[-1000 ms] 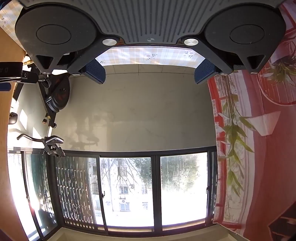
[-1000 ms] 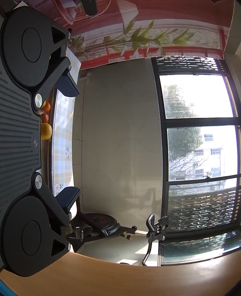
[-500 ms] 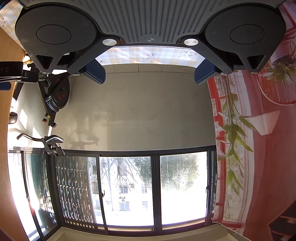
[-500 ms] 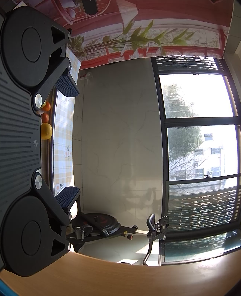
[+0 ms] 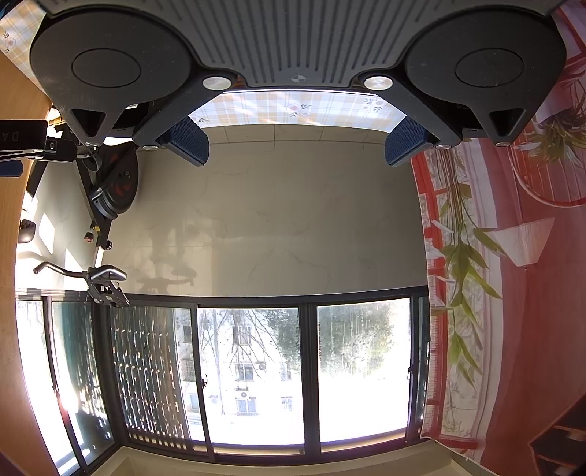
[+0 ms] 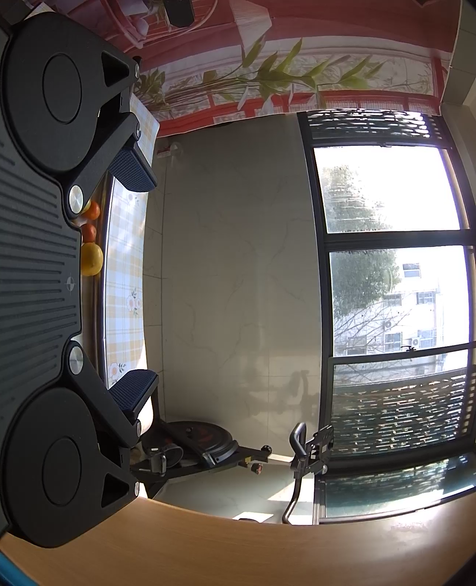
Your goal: Organize fruits
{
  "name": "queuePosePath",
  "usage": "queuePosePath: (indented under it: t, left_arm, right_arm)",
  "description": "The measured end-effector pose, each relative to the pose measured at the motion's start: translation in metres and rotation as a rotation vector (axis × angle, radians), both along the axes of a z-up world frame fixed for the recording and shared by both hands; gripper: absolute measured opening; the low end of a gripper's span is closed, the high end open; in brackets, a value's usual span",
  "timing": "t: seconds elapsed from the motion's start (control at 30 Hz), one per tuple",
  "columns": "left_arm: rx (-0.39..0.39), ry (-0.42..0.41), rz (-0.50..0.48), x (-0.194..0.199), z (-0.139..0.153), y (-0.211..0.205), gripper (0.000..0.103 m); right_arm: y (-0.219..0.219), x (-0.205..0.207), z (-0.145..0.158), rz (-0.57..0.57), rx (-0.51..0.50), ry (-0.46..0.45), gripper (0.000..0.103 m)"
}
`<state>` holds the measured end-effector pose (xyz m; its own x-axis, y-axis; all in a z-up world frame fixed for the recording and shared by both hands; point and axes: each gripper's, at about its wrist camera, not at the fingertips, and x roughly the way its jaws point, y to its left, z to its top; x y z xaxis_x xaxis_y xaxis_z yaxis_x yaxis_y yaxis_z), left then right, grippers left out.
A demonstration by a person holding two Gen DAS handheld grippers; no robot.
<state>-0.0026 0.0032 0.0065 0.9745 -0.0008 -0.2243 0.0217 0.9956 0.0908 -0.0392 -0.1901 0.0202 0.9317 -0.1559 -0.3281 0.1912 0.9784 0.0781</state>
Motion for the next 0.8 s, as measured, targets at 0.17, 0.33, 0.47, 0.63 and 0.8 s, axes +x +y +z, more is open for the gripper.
queuePosePath:
  t: [0.17, 0.33, 0.47, 0.63, 0.8]
  left_arm:
    - [-0.002, 0.0, -0.004, -0.0023, 0.0048, 0.0012, 0.103]
    - [-0.005, 0.0, -0.005, -0.0038, 0.0024, -0.0004, 0.103]
    - [-0.006, 0.0, -0.005, -0.0029, 0.0021, 0.001, 0.103]
    - [-0.006, 0.0, -0.005, -0.0031, 0.002, 0.0009, 0.103]
    - [-0.005, -0.001, -0.005, -0.0031, 0.0016, 0.0007, 0.103]
  right_arm:
    - [-0.0002, -0.0001, 0.0001, -0.001, 0.001, 0.0, 0.103]
    - [-0.0001, -0.0003, 0.0002, -0.001, 0.001, -0.001, 0.103]
    - [0.0001, -0.0002, 0.0002, 0.0, 0.001, -0.001, 0.103]
    - [-0.0001, -0.0003, 0.0, 0.0, 0.003, 0.0, 0.103]
    - [0.0, -0.0002, -0.0003, -0.001, 0.002, -0.001, 0.103]
